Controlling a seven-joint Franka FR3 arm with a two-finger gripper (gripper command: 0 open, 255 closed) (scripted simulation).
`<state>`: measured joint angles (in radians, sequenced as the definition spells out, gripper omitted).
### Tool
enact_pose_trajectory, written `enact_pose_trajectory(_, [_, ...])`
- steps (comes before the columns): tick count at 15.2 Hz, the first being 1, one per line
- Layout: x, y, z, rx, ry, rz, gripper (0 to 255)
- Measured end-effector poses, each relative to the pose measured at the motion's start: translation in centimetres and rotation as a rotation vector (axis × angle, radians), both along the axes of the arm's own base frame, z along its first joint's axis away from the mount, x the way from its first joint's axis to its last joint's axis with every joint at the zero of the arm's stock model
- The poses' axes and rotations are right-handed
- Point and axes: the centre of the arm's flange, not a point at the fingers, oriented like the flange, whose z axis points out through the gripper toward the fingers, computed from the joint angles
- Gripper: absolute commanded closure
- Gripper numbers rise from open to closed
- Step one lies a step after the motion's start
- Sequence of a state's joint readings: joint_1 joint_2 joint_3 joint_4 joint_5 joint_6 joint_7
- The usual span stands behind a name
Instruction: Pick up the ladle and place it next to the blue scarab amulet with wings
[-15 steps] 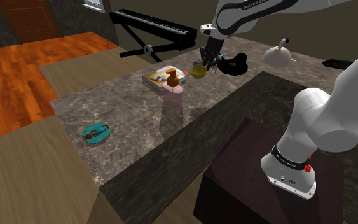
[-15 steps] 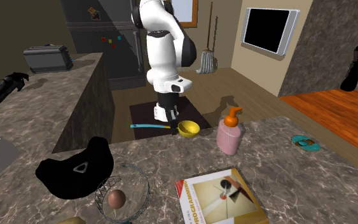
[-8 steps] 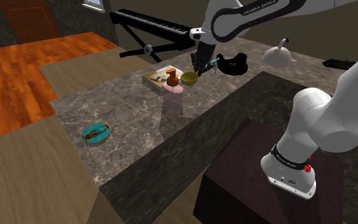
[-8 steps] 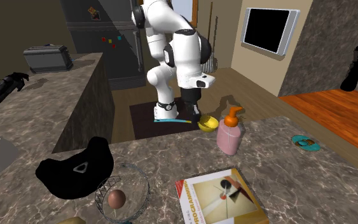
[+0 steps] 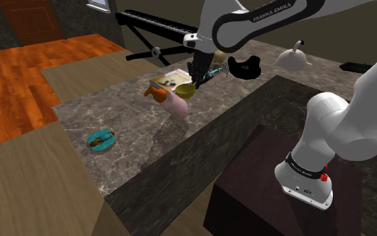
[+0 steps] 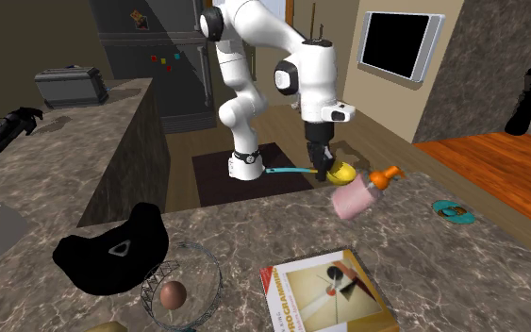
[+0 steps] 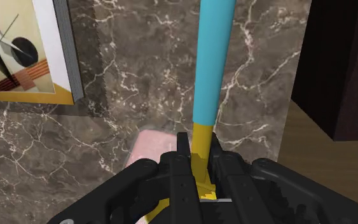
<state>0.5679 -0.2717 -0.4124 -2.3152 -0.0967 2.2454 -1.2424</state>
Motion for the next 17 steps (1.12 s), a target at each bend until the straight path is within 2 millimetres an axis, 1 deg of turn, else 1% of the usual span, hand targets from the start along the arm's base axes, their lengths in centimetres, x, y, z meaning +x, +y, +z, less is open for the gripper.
enact_pose_trajectory(1, [0.1, 1.1, -0.2, 0.000, 0.000, 0.000, 255])
enact_pose_trajectory(4, [-0.2, 5.8, -0.2, 0.000, 0.000, 0.000, 255])
enact_pose_trajectory(6, [-0.5, 8.2, -0.4, 0.000, 0.000, 0.000, 255])
enact_pose_trajectory(7, [-0.4, 9.5, -0.1, 0.000, 0.000, 0.000, 255])
enact_pose_trajectory(8, [-0.2, 10.7, -0.5, 0.000, 0.000, -0.001, 255])
enact_pose_trajectory(9, [-0.3, 12.1, -0.1, 0.000, 0.000, 0.000, 255])
enact_pose_trajectory(11, [-0.8, 14.7, -0.1, 0.000, 0.000, 0.000, 255])
enact_pose_trajectory(12, [-0.8, 16.0, -0.4, 0.000, 0.000, -0.001, 255])
enact_pose_trajectory(15, [-0.7, 19.9, -0.1, 0.000, 0.000, -0.001, 255])
enact_pose_trajectory(17, [-1.0, 22.4, -0.1, 0.000, 0.000, 0.000, 255])
